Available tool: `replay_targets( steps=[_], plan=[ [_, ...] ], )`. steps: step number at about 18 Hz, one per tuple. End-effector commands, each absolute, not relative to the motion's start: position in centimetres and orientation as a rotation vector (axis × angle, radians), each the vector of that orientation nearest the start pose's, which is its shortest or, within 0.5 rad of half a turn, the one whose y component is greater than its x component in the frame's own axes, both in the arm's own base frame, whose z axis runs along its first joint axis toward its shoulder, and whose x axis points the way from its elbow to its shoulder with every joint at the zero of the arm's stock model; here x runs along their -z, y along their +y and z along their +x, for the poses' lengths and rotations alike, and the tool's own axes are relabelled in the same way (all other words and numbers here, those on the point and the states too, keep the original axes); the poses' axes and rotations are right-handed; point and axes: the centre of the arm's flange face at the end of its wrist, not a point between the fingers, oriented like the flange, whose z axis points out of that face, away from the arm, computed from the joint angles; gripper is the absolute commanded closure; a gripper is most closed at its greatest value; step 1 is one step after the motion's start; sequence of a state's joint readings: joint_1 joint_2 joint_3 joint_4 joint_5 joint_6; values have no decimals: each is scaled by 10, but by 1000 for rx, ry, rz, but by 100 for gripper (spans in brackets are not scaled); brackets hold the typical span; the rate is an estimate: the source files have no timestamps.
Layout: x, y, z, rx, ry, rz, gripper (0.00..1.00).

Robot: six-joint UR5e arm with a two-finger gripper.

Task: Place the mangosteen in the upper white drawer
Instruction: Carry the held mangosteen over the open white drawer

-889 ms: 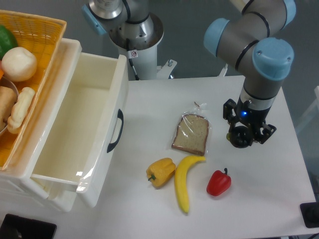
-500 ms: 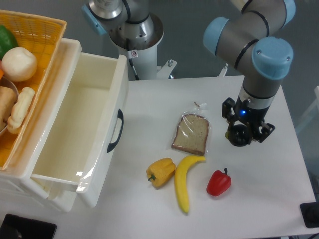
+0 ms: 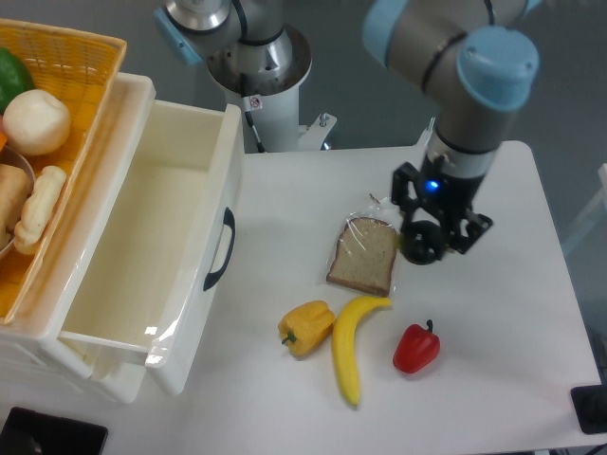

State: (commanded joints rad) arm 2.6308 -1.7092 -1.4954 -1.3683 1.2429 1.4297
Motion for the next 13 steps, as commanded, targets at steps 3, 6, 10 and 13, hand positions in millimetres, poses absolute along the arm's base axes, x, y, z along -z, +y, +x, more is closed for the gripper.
replay_targets(
  steps=[3, 6, 10, 13],
  plan=[
    [-507, 419, -366, -30, 548, -2629, 98],
    [-518, 427, -328, -9, 568, -2584, 98],
    [-524, 444, -289, 26, 627, -2541, 98],
    [-519, 458, -257, 66, 699, -2518, 98]
  ],
)
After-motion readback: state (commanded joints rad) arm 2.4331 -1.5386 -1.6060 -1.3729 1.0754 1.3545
